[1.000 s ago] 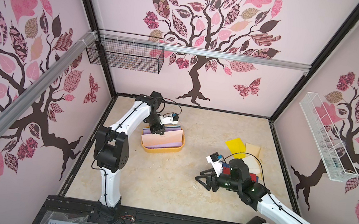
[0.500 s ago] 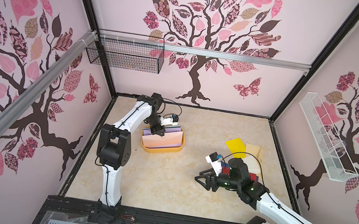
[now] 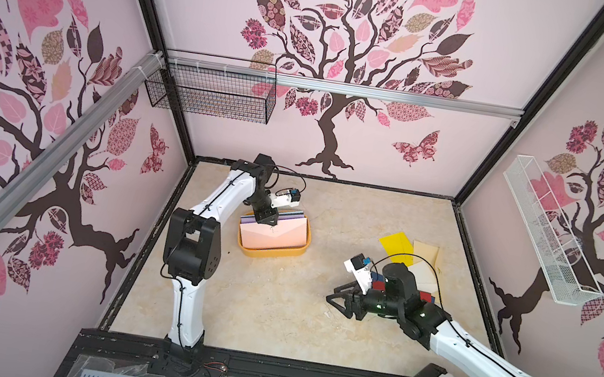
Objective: Put the sealed envelopes into the storage box
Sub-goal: Place the envelope in the storage box.
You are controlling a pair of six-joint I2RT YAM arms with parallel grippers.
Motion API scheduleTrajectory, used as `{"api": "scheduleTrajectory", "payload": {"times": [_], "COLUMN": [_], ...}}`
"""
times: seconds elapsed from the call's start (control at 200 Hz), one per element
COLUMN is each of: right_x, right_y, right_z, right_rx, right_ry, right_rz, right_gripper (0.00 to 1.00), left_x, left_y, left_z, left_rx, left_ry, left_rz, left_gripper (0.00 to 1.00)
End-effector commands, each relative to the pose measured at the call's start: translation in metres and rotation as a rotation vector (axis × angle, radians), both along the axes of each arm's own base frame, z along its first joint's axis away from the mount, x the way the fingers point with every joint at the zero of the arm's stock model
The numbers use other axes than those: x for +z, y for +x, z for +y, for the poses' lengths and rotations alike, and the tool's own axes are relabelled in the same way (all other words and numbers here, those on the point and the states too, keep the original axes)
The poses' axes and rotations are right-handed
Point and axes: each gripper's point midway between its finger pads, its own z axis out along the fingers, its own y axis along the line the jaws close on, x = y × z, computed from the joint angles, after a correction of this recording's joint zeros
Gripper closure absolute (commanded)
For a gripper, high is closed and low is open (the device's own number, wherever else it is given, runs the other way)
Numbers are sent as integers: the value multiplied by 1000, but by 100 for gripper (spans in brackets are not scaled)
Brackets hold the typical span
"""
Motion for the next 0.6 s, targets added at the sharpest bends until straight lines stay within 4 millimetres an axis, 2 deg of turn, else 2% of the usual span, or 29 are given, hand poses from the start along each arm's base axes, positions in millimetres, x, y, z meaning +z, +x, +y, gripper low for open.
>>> {"api": "scheduleTrajectory", "payload": {"times": [0.0, 0.115, 0.185, 0.26, 0.34, 0.47, 0.535, 0.595], "right_x": [14, 13, 13, 14, 12, -2, -13, -25], "right_y": [5, 5, 5, 7, 15, 37, 51, 61], "right_z": [3, 1, 0, -2, -7, -31, -48, -66], "right_rx": [-1, -10, -21, -35, -95, -270, -379, -486], "right_ry": [23, 20, 16, 10, -15, -101, -133, -166], "right_rz": [-22, -27, -28, -34, -34, 50, 128, 203], "right_gripper": [45, 45, 45, 45, 45, 44, 44, 44], "left_x": [24, 37, 50, 76, 114, 174, 191, 196], "left_y": [24, 44, 53, 57, 62, 45, 31, 13], "left_z": [8, 19, 24, 23, 23, 29, 38, 44], "left_rx": [69, 152, 222, 300, 417, 602, 716, 796], "left_ry": [11, 52, 47, -19, -129, -339, -409, -461], "left_rz": [-159, -271, -328, -390, -502, -623, -617, -577], "left_gripper": [73, 74, 78, 79, 72, 58, 52, 47]}}
